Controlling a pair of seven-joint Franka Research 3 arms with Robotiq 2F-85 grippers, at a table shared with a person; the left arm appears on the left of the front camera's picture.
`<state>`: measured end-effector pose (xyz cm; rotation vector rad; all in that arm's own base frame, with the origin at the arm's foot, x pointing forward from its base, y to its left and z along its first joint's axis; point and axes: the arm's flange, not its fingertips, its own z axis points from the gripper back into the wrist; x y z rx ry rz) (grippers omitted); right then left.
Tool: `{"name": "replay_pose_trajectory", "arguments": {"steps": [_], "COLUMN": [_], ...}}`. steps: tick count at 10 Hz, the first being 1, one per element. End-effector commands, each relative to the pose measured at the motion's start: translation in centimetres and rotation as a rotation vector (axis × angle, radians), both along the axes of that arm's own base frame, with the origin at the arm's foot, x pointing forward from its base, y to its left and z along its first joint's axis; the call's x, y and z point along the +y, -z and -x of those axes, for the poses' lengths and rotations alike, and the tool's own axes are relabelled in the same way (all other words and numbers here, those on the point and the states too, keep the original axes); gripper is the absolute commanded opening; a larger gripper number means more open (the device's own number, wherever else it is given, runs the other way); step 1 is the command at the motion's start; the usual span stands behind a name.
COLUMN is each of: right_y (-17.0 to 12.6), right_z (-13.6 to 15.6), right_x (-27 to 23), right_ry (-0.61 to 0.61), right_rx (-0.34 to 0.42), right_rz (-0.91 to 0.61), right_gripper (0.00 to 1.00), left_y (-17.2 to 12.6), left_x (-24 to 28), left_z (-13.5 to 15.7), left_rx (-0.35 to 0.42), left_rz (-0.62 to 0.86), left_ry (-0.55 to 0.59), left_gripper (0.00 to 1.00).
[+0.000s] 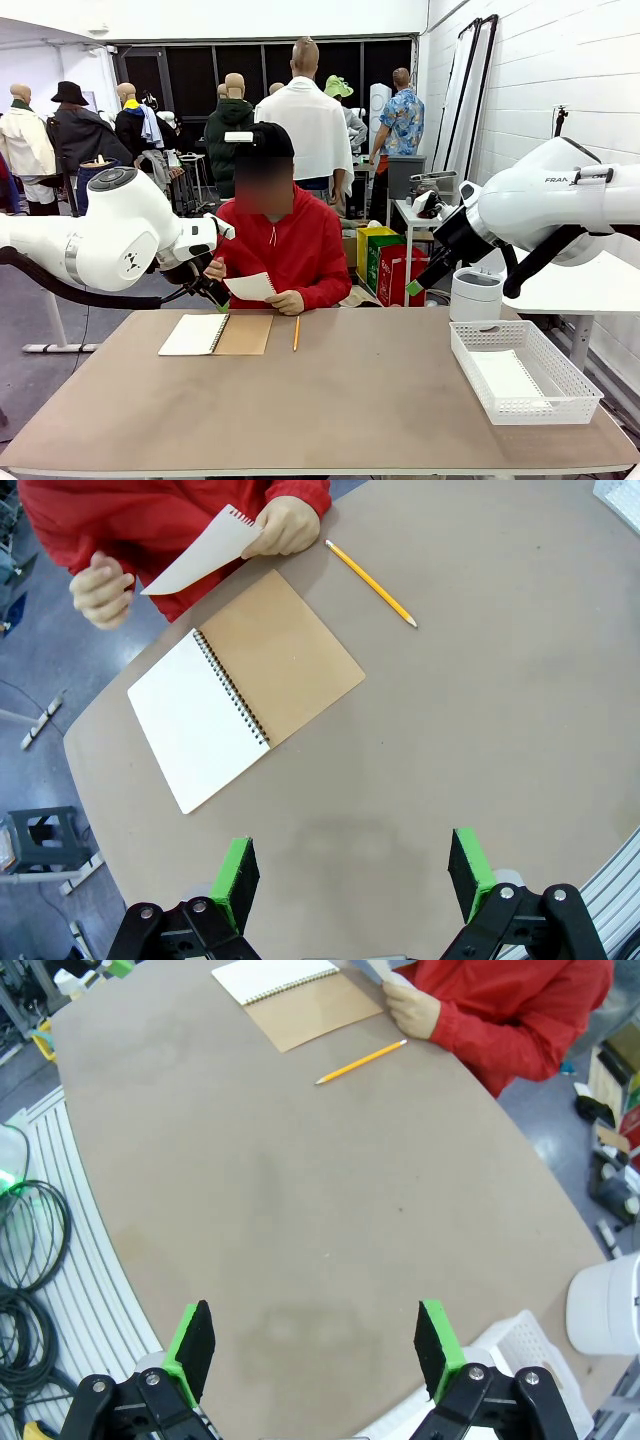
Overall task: Sort the paper based on its condition.
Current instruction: If a person hands you a paper, place it in the Organizing basket , and if it's crumpled, put it in the Trash can.
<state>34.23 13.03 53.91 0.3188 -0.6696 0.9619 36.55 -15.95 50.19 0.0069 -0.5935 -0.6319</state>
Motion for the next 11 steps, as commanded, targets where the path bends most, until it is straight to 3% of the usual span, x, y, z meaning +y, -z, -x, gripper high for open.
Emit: {"name": "replay_pose_trajectory", "arguments": {"steps": [1,11], "right_y": [0.01,0.01], "right_z": [-0.08,-0.08], "right_x": [0.08,0.08], "right_ry": [-0.005,-0.005], "right_rx": [0.000,0.000], "right_rz": [-0.010,-0.010], "right_gripper": [1.00,1.00], "left_y": [0.09,0.09], "left_x": [0.08,0.08], "left_z": [-0.07,-0.07], "left_rx": [-0.003,-0.003], "left_rz": [0.001,0.001], "left_ry": [0.007,0.007], "left_gripper": [1.00,1.00]}}
